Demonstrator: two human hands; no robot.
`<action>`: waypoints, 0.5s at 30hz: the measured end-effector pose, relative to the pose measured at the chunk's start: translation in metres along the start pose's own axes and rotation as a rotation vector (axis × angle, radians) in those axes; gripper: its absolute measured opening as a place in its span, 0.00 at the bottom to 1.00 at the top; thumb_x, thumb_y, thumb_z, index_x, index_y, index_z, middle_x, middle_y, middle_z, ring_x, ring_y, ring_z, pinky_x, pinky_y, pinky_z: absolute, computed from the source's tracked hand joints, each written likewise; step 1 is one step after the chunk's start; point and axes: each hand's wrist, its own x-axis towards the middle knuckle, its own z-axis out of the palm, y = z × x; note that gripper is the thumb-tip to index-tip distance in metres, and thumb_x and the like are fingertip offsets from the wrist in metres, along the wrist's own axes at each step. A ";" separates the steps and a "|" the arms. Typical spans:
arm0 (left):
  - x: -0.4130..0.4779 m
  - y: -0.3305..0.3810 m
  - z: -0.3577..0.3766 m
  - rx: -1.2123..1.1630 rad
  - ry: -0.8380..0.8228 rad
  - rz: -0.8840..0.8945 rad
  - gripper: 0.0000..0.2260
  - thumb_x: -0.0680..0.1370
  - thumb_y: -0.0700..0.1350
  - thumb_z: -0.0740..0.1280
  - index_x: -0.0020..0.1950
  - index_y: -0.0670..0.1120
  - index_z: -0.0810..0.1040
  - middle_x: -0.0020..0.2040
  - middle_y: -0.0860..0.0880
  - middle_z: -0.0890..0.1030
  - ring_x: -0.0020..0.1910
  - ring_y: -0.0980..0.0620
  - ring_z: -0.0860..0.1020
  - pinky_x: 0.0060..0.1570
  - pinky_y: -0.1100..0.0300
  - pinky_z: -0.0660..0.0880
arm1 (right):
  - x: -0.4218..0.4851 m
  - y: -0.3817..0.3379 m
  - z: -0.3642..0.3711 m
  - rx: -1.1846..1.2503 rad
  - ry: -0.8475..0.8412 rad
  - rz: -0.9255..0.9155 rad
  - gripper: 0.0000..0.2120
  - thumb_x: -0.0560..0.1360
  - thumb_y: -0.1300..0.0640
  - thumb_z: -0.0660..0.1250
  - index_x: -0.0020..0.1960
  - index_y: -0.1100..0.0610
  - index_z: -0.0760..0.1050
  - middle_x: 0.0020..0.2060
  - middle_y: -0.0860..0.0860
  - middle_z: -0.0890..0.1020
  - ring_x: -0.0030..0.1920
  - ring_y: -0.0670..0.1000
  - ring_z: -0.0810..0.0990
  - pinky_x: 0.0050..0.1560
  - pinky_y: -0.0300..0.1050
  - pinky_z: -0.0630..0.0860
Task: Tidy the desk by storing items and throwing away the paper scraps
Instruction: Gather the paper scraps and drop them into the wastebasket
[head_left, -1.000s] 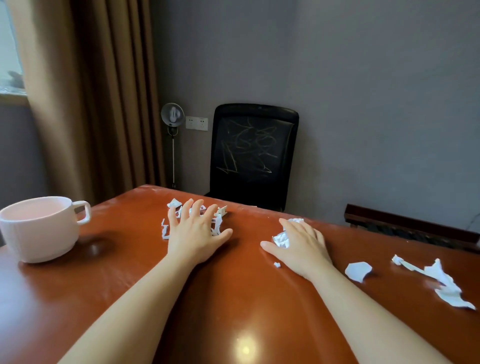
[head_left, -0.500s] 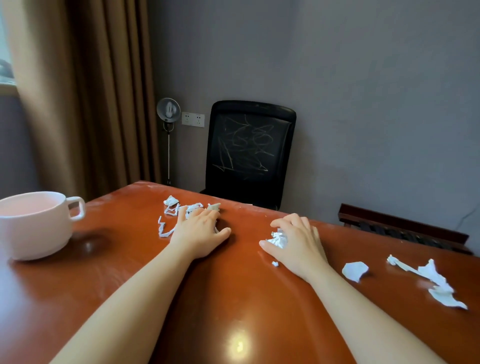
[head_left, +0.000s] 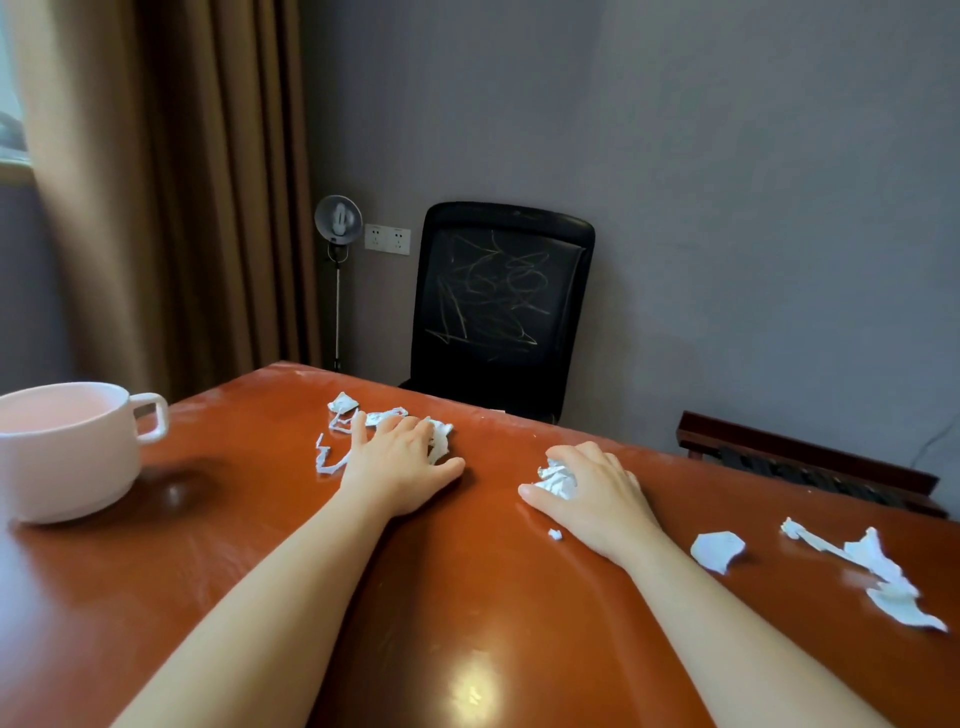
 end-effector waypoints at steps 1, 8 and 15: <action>-0.001 0.000 0.000 -0.009 0.005 0.004 0.28 0.77 0.64 0.54 0.72 0.49 0.65 0.73 0.49 0.66 0.73 0.48 0.61 0.72 0.42 0.49 | -0.002 -0.001 -0.001 0.023 0.007 -0.011 0.25 0.74 0.36 0.60 0.67 0.45 0.67 0.64 0.45 0.70 0.63 0.48 0.69 0.61 0.44 0.66; -0.019 -0.001 -0.004 -0.194 0.019 0.065 0.22 0.78 0.57 0.60 0.68 0.47 0.67 0.68 0.48 0.69 0.66 0.48 0.67 0.62 0.54 0.68 | -0.015 0.000 -0.002 0.148 0.044 -0.043 0.10 0.79 0.50 0.58 0.56 0.49 0.75 0.60 0.44 0.72 0.57 0.47 0.72 0.57 0.40 0.71; -0.042 -0.001 -0.011 -0.206 0.051 0.119 0.13 0.79 0.54 0.61 0.59 0.49 0.71 0.58 0.50 0.75 0.52 0.53 0.69 0.51 0.59 0.69 | -0.044 -0.013 -0.010 0.053 -0.026 -0.106 0.18 0.75 0.37 0.57 0.57 0.46 0.72 0.57 0.41 0.72 0.56 0.44 0.67 0.55 0.41 0.64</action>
